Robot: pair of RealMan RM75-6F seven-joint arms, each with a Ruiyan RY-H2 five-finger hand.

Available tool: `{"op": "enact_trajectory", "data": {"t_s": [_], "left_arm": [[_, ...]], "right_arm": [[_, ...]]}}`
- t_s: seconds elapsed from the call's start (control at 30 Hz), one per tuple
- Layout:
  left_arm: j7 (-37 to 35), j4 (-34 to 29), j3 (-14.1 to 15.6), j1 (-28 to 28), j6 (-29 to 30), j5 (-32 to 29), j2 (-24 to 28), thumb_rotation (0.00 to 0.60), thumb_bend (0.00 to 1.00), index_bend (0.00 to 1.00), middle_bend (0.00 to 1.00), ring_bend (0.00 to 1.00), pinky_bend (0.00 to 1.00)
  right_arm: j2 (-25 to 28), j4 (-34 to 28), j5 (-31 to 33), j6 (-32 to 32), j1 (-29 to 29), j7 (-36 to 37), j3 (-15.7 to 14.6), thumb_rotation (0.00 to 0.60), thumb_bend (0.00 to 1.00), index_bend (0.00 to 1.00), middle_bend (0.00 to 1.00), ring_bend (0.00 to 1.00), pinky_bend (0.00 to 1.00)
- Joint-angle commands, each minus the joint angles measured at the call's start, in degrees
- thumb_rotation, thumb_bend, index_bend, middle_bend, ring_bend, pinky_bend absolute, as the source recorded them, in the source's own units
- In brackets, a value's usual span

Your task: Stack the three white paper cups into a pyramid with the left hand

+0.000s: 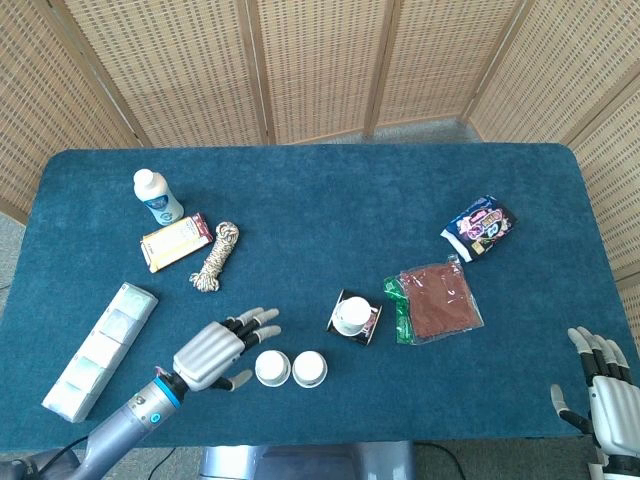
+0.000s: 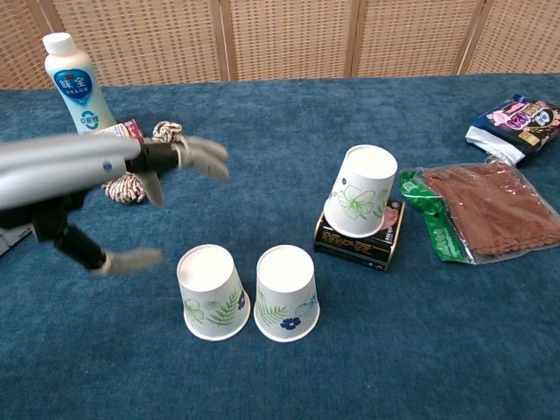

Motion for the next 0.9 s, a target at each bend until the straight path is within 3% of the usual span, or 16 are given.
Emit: {"op": "enact_trajectory", "data": {"t_s": [0.03,0.27,0.57,0.9], "left_arm": [[0.0,-0.6,-1.7,-1.2,-0.3,-0.6,1.0,0.6,0.42,0.09,0.01,0.01,0.28],[-0.4,1.4,-5.8,-6.4,-5.9,-3.8,0.4,0.6,0.42,0.01,0.0,0.0,0.17],[0.2,7.2,-10.8,-13.6,-11.3,-7.8,-5.5,0.6,0.42,0.0,0.0,0.0,0.08],[2.4,14.6,-14.4,-22.8,-18.0,-16.4,-13.8,0.6,0.42,0.0,0.0,0.0,0.07]], "right_arm": [[0.1,-0.1,0.0,0.0,0.0,-0.1,-0.1,0.6,0.45,0.0,0.0,0.0,0.0],[0.2,-0.4,-0.1,0.2,-0.1,-0.2,0.1,0.6,0.45,0.0,0.0,0.0,0.0],[0.7,-1.0,-0.5,0.8,-0.3,-0.5,0.0,0.6,0.45,0.0,0.0,0.0,0.0],[0.6,0.2,0.8,0.5,-0.6,1.2,0.1,0.6,0.44,0.0,0.0,0.0,0.0]]}}
